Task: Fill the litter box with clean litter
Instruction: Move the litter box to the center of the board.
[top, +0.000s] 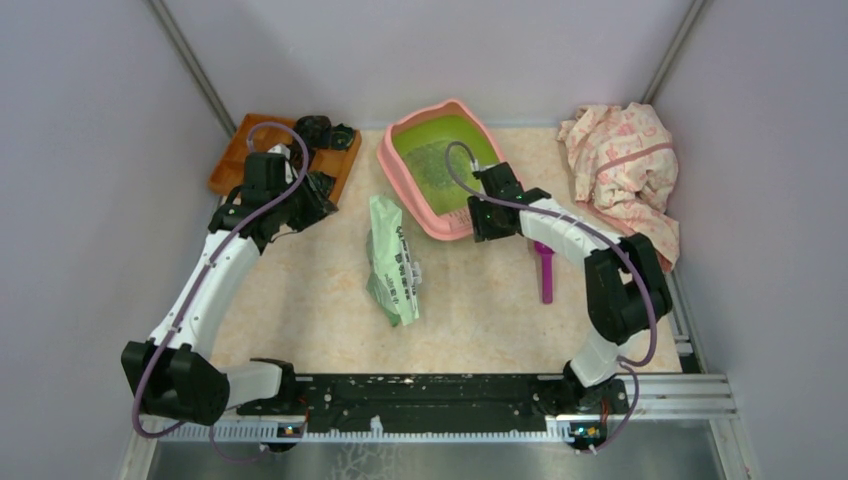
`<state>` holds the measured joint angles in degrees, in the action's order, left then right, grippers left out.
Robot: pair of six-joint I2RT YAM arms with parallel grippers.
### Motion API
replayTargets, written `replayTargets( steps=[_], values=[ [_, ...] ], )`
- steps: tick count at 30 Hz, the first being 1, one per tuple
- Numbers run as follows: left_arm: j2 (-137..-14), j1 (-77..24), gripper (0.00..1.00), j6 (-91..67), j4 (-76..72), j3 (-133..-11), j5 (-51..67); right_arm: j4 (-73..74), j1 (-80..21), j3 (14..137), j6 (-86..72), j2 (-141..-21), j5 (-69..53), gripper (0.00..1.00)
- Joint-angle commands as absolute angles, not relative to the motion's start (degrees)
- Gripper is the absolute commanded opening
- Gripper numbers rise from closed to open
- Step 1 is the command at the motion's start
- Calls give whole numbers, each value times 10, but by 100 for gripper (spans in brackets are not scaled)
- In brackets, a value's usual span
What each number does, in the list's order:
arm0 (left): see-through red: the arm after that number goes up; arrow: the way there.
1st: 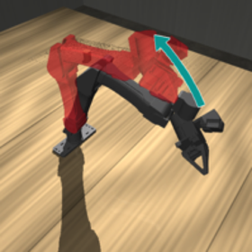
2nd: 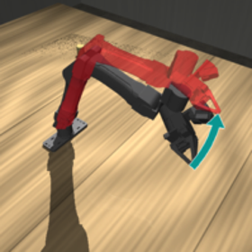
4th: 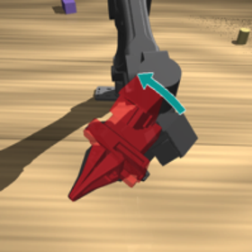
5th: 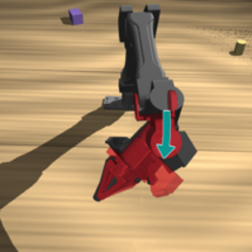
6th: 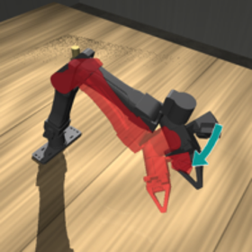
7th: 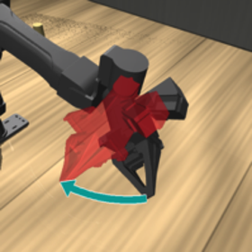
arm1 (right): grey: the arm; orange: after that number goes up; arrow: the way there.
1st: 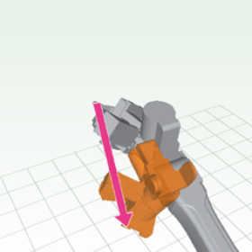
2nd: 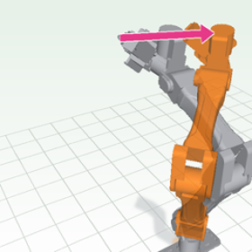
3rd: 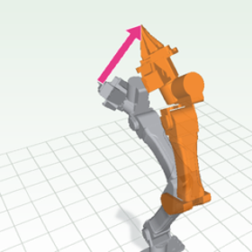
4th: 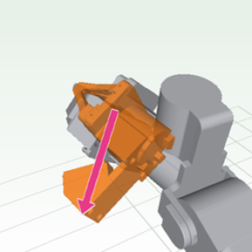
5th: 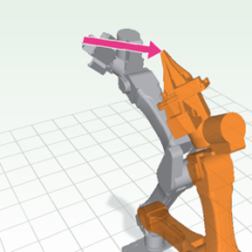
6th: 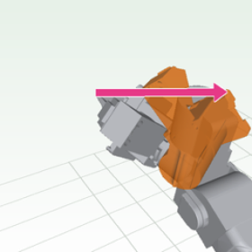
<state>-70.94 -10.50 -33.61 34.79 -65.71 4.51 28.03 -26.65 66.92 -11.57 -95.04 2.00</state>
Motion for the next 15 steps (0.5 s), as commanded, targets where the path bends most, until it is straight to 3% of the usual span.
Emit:
replayTargets(
  steps=[1,6,11,14,15],
  values=[
    [-710,-103,47,-335,335,-664,43,238,-280,717,-116,-979,10,46],
    [-711,-103,47,-335,338,-665,41,240,-288,734,-116,-993,6,46],
    [-707,-103,48,-331,343,-672,37,256,-288,704,-120,-919,2,47],
    [-705,-103,50,-329,344,-674,40,273,-288,681,-117,-854,2,53],
    [-703,-103,51,-328,343,-674,41,278,-288,670,-117,-831,2,61]
  ],
)
